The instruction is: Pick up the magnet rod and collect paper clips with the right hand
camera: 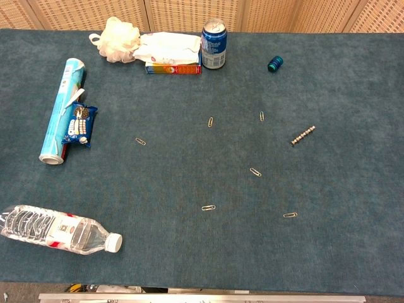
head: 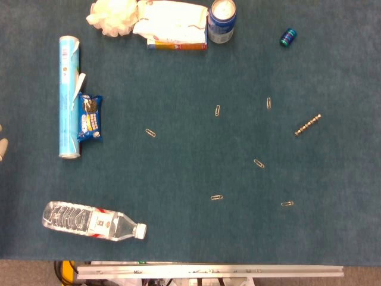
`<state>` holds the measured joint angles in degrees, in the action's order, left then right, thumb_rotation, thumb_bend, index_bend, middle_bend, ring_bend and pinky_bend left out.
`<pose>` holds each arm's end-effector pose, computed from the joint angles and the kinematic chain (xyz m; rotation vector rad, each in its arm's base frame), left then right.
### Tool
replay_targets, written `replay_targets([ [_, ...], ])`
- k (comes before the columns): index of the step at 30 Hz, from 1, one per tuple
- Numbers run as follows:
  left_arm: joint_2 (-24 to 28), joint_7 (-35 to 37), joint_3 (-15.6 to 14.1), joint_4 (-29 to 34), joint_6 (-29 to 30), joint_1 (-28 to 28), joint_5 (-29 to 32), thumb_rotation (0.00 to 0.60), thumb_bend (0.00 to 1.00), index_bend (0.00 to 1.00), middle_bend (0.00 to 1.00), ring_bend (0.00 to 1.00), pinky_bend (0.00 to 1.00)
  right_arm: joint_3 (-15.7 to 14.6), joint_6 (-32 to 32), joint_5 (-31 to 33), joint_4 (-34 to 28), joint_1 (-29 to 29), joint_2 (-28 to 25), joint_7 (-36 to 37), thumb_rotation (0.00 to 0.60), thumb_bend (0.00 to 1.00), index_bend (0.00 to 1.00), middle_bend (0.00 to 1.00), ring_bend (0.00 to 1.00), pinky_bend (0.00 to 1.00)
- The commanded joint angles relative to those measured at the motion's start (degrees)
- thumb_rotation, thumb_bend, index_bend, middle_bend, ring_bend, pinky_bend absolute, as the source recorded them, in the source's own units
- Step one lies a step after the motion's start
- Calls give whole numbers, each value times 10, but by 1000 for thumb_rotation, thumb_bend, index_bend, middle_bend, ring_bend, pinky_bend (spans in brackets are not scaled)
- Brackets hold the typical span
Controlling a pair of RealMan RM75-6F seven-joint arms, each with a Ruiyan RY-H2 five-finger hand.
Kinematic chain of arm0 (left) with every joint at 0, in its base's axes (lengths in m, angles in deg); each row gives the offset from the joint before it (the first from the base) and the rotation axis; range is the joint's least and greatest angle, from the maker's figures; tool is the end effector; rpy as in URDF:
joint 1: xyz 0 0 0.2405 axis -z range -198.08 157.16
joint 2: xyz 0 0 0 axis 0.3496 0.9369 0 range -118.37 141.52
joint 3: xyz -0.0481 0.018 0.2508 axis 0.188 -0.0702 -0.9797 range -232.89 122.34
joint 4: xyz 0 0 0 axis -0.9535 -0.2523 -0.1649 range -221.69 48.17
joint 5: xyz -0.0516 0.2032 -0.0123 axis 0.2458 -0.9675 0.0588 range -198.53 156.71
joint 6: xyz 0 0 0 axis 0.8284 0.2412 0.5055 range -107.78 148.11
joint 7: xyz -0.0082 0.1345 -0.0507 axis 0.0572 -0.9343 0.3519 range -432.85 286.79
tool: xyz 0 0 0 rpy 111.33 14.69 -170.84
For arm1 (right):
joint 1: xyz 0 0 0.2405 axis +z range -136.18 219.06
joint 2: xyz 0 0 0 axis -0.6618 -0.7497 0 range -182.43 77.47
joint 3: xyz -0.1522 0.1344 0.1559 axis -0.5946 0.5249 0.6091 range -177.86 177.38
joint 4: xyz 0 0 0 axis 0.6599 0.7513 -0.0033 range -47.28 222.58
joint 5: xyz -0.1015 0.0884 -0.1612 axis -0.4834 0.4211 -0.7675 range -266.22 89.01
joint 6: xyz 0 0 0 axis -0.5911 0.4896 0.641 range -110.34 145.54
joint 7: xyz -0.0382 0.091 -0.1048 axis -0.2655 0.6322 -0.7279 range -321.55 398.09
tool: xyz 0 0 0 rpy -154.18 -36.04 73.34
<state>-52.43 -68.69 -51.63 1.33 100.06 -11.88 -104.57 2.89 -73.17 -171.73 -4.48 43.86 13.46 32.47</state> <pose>-0.3228 0.2060 0.1606 -1.4128 -0.9368 -0.8906 -0.3173 -0.1676 0.1657 1.2831 -0.8190 0.8504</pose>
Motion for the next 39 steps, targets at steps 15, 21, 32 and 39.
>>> replay_targets([
  [15,5,4,-1,6,13,-9,5,600,301,485,444,421,657,-8,66,-49,18,39,-14,-15,600,143,456,161,62,186],
  [21,6,-2,-10,12,37,-20,-14,600,301,484,444,421,657,4,118,-76,28,91,-22,-31,600,154,456,177,63,185],
  [32,5,-3,-12,12,48,-29,-14,600,301,485,444,421,657,28,238,-44,46,176,-17,-76,600,192,456,196,75,186],
  [39,6,-3,-12,13,49,-31,-15,600,301,485,444,421,657,34,290,-24,76,217,9,-104,600,191,456,196,75,187],
])
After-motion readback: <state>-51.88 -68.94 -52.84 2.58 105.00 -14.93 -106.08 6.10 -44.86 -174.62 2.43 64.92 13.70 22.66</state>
